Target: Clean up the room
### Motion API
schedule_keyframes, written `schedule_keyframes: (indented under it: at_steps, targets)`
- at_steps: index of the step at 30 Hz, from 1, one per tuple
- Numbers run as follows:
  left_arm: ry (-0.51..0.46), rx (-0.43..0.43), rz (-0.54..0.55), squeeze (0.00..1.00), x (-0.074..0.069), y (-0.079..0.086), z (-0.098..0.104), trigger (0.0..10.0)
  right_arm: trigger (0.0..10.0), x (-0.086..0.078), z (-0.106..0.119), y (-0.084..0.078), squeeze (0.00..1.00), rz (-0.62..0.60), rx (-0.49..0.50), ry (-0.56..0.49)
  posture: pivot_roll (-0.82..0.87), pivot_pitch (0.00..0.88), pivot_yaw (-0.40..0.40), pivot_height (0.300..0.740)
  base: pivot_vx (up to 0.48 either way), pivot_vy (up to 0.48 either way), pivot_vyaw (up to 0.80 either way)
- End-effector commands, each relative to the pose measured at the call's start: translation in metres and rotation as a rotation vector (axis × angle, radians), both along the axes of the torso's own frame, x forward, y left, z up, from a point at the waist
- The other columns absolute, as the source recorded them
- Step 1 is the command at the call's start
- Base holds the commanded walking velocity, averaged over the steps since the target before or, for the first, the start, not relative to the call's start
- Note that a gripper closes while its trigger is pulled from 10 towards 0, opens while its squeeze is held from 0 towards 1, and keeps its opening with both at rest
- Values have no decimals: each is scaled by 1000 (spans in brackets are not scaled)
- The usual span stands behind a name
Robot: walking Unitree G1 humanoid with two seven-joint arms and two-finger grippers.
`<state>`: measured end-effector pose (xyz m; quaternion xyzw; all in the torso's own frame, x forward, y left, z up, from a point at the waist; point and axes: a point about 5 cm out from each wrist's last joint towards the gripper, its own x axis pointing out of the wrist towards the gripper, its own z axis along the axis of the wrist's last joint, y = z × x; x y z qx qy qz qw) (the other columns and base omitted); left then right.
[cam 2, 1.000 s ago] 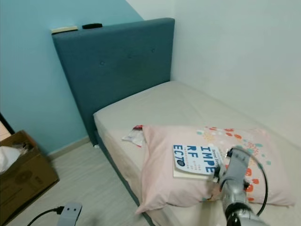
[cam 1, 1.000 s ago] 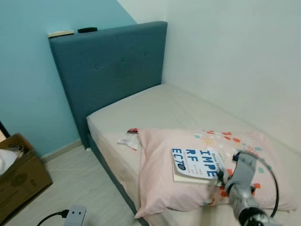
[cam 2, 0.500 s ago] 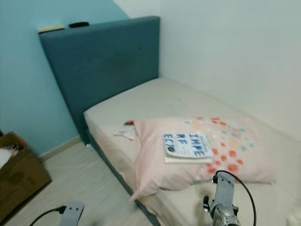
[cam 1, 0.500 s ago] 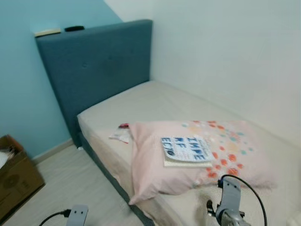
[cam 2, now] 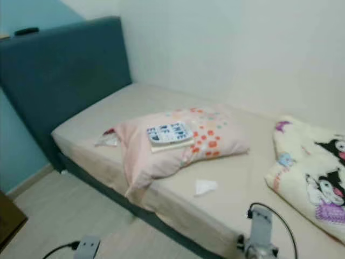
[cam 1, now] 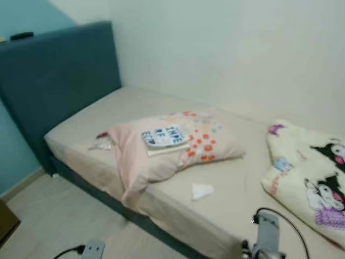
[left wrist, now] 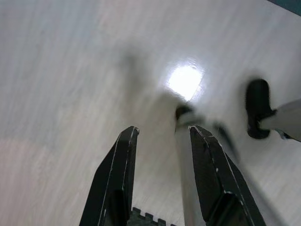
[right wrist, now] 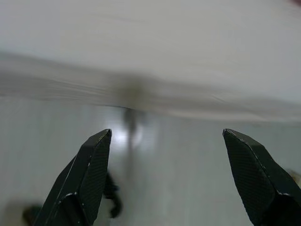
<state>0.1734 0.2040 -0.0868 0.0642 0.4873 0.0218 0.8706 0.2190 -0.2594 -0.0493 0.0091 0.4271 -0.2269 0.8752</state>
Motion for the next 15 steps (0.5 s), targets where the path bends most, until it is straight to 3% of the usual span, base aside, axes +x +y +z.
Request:
schedule_keyframes:
  at_steps: [1,8,15]
  targets:
    - [24,10,-2,0,-6,4,-2,10000,10000,0,-3,8,0,3,16,-2,-84,0,-53,740,-442,0,-531]
    - [37,-6,-21,0,-7,3,-3,10000,10000,0,-4,13,0,13,40,-3,-84,0,-53,740,-63,0,-76]
    - [47,-7,-21,0,-9,3,-4,10000,10000,-1,-6,17,0,35,56,4,-84,0,-53,740,0,-456,0]
